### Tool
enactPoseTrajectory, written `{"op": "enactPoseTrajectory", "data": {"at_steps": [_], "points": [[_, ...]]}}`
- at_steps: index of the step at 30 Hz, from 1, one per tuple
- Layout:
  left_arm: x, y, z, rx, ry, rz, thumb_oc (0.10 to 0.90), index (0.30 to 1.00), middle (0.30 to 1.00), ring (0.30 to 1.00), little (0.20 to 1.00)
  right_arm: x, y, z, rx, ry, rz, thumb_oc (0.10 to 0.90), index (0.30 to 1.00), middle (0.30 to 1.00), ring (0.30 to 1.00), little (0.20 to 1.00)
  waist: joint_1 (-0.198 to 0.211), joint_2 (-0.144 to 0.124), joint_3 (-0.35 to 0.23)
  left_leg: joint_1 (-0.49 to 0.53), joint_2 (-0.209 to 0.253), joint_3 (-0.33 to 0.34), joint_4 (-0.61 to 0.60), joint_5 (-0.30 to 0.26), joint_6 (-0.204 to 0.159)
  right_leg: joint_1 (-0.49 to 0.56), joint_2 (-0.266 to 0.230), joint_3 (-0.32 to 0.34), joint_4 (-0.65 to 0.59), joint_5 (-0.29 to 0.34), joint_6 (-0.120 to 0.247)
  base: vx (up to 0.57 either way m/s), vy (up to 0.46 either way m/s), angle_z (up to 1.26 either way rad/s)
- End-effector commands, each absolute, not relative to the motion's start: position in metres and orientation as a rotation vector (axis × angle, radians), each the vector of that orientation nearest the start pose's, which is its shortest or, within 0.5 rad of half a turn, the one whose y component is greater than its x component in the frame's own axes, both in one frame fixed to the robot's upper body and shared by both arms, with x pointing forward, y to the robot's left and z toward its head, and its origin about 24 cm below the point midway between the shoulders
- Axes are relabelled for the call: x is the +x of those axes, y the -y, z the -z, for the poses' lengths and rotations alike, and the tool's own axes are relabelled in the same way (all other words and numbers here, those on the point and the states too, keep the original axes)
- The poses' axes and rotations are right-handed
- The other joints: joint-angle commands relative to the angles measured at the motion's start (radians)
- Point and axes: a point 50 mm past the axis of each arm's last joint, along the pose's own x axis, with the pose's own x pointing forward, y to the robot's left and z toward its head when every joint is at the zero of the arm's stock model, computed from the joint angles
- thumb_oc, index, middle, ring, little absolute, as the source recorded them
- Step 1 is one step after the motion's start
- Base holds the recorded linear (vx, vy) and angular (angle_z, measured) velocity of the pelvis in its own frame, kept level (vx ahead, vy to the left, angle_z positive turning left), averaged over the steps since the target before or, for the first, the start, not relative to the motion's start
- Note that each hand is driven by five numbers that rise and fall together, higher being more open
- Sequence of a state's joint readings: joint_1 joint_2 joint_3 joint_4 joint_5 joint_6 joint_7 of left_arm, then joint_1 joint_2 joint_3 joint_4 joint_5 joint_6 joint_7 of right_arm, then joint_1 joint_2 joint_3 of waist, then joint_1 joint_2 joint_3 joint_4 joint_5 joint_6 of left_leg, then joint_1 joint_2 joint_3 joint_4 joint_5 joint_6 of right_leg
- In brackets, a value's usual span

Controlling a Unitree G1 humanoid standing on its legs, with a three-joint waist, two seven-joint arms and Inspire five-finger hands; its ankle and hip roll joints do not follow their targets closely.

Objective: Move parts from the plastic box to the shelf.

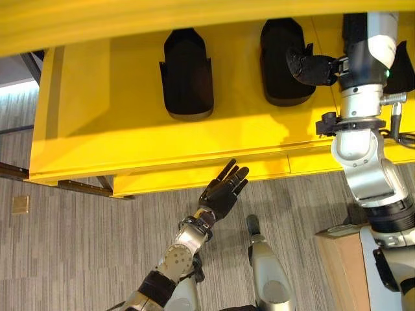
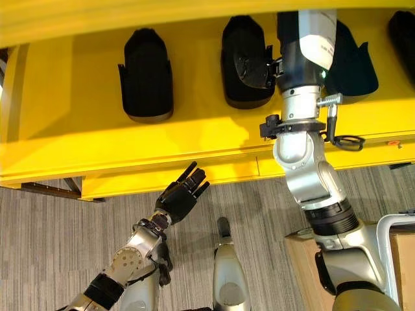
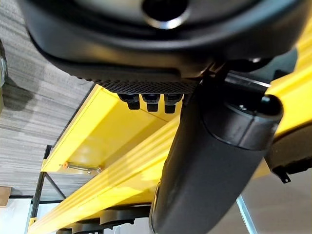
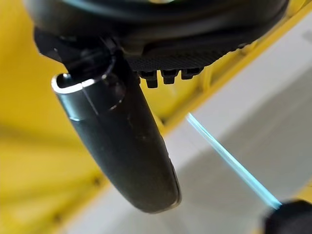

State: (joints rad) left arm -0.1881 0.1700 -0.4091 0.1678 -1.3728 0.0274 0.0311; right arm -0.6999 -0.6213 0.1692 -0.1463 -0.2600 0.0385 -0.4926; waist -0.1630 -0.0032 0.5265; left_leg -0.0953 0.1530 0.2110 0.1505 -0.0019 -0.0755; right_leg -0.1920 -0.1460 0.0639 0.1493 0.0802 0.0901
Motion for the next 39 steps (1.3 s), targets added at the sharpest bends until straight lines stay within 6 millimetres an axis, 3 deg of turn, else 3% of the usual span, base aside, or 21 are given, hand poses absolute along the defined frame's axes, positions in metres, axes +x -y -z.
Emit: {"op": "enactPoseTrajectory", "data": {"at_steps": [1, 6, 7, 8, 11, 14, 16, 21, 23, 25, 28, 31, 35, 37, 39], "points": [[0.270, -0.061, -0.101, -1.326, 0.001, 0.513, 0.900, 1.000, 1.000, 1.000, 1.000, 0.262, 0.178, -0.308, -0.442, 1.206, 0.416, 0.900, 1.000, 1.000, 1.000, 1.000, 0.001, 0.024, -0.190, 0.048, 0.057, -0.019, -0.059, -0.003, -0.009, 0.040, -0.002, -0.050, 0.175, -0.214, -0.023, 0.21, 0.160, -0.01], [0.254, -0.089, -0.070, -1.354, -0.008, 0.387, 0.900, 1.000, 1.000, 1.000, 1.000, 0.257, 0.211, -0.249, -0.274, 0.991, 0.543, 0.900, 1.000, 1.000, 1.000, 1.000, 0.015, 0.024, -0.259, 0.095, 0.076, -0.020, -0.121, 0.035, -0.022, 0.104, -0.020, -0.082, 0.114, -0.195, -0.012, 0.13, 0.151, 0.05], [0.243, -0.101, -0.054, -1.356, -0.013, 0.379, 0.900, 1.000, 1.000, 1.000, 1.000, 0.252, 0.224, -0.235, -0.254, 0.952, 0.599, 0.900, 1.000, 1.000, 1.000, 1.000, 0.024, 0.029, -0.269, 0.103, 0.076, -0.023, -0.134, 0.043, -0.024, 0.120, -0.025, -0.091, 0.097, -0.189, -0.008, 0.08, 0.244, 0.11], [0.226, -0.125, -0.040, -1.371, -0.016, 0.354, 0.900, 1.000, 1.000, 1.000, 1.000, 0.237, 0.252, -0.205, -0.173, 0.843, 0.683, 0.900, 1.000, 1.000, 1.000, 1.000, 0.034, 0.038, -0.278, 0.123, 0.072, -0.027, -0.154, 0.049, -0.025, 0.151, -0.040, -0.109, 0.075, -0.183, 0.005, 0.08, 0.293, 0.15], [0.217, -0.149, -0.035, -1.375, -0.011, 0.328, 0.900, 1.000, 1.000, 1.000, 1.000, 0.226, 0.275, -0.172, -0.071, 0.678, 0.771, 0.900, 1.000, 1.000, 1.000, 1.000, 0.042, 0.042, -0.296, 0.131, 0.068, -0.022, -0.168, 0.055, -0.023, 0.173, -0.053, -0.125, 0.041, -0.161, 0.016, 0.04, 0.220, 0.20], [0.205, -0.174, -0.026, -1.358, -0.031, 0.308, 0.900, 1.000, 1.000, 1.000, 1.000, 0.214, 0.302, -0.117, 0.132, 0.377, 0.856, 0.900, 1.000, 1.000, 1.000, 1.000, 0.043, 0.030, -0.332, 0.156, 0.047, 0.000, -0.185, 0.049, -0.007, 0.211, -0.080, -0.143, -0.023, -0.116, 0.046, 0.08, 0.265, 0.07], [0.205, -0.178, -0.026, -1.339, -0.048, 0.330, 0.900, 1.000, 1.000, 1.000, 1.000, 0.210, 0.311, -0.103, 0.203, 0.291, 0.910, 0.900, 1.000, 1.000, 1.000, 1.000, 0.040, 0.020, -0.348, 0.171, 0.031, 0.016, -0.198, 0.045, 0.004, 0.222, -0.094, -0.147, -0.063, -0.077, 0.066, 0.09, 0.229, 0.05], [0.210, -0.176, -0.032, -1.279, -0.092, 0.372, 0.900, 1.000, 1.000, 1.000, 1.000, 0.196, 0.325, -0.080, 0.266, 0.170, 1.037, 0.900, 1.000, 1.000, 1.000, 1.000, 0.020, 0.001, -0.368, 0.209, -0.016, 0.067, -0.230, 0.024, 0.032, 0.221, -0.135, -0.139, -0.156, 0.044, 0.099, 0.11, 0.262, -0.08], [0.214, -0.176, -0.038, -1.255, -0.086, 0.355, 0.900, 1.000, 1.000, 1.000, 1.000, 0.189, 0.331, -0.074, 0.263, 0.134, 1.097, 0.900, 1.000, 1.000, 1.000, 1.000, -0.004, -0.012, -0.365, 0.227, -0.041, 0.117, -0.238, 0.000, 0.041, 0.181, -0.159, -0.144, -0.210, 0.147, 0.125, 0.06, 0.199, -0.19], [0.215, -0.179, -0.043, -1.233, -0.076, 0.333, 0.900, 1.000, 1.000, 1.000, 1.000, 0.186, 0.333, -0.072, 0.244, 0.123, 1.126, 0.900, 1.000, 1.000, 1.000, 1.000, -0.009, -0.020, -0.360, 0.236, -0.049, 0.158, -0.238, -0.020, 0.046, 0.135, -0.169, -0.149, -0.204, 0.197, 0.142, -0.01, 0.140, -0.31], [0.215, -0.191, -0.049, -1.193, -0.059, 0.280, 0.900, 1.000, 1.000, 1.000, 1.000, 0.174, 0.340, -0.072, 0.159, 0.120, 1.204, 0.900, 1.000, 1.000, 1.000, 1.000, -0.012, -0.021, -0.348, 0.231, -0.066, 0.227, -0.236, -0.030, 0.074, 0.095, -0.147, -0.188, -0.104, 0.170, 0.141, -0.11, 0.103, -0.78], [0.216, -0.199, -0.055, -1.197, -0.043, 0.278, 0.900, 1.000, 1.000, 1.000, 1.000, 0.168, 0.342, -0.066, 0.154, 0.116, 1.267, 0.900, 1.000, 1.000, 1.000, 1.000, 0.008, -0.004, -0.354, 0.200, -0.082, 0.215, -0.211, -0.045, 0.104, 0.112, -0.129, -0.203, 0.046, 0.087, 0.110, -0.15, 0.041, -0.43], [0.215, -0.202, -0.054, -1.221, -0.040, 0.252, 0.900, 1.000, 1.000, 1.000, 1.000, 0.175, 0.342, -0.071, 0.105, 0.142, 1.307, 0.900, 1.000, 1.000, 1.000, 1.000, 0.037, 0.013, -0.364, 0.154, -0.097, 0.228, -0.151, -0.076, 0.141, 0.111, -0.147, -0.233, 0.207, 0.031, 0.073, -0.20, -0.015, -0.41], [0.217, -0.207, -0.056, -1.241, -0.008, 0.197, 0.900, 1.000, 1.000, 1.000, 1.000, 0.183, 0.340, -0.075, 0.075, 0.146, 1.296, 0.900, 1.000, 1.000, 1.000, 1.000, 0.043, 0.016, -0.370, 0.138, -0.094, 0.249, -0.127, -0.089, 0.142, 0.099, -0.156, -0.252, 0.206, 0.028, 0.073, -0.21, -0.173, -0.98], [0.210, -0.217, -0.049, -1.296, 0.022, 0.088, 0.900, 1.000, 1.000, 1.000, 1.000, 0.175, 0.343, -0.069, 0.056, 0.113, 1.325, 0.900, 1.000, 1.000, 1.000, 1.000, 0.029, 0.014, -0.369, 0.154, -0.069, 0.277, -0.128, -0.075, 0.116, 0.111, -0.138, -0.275, 0.135, -0.001, 0.079, -0.18, -0.368, -1.19]]}}
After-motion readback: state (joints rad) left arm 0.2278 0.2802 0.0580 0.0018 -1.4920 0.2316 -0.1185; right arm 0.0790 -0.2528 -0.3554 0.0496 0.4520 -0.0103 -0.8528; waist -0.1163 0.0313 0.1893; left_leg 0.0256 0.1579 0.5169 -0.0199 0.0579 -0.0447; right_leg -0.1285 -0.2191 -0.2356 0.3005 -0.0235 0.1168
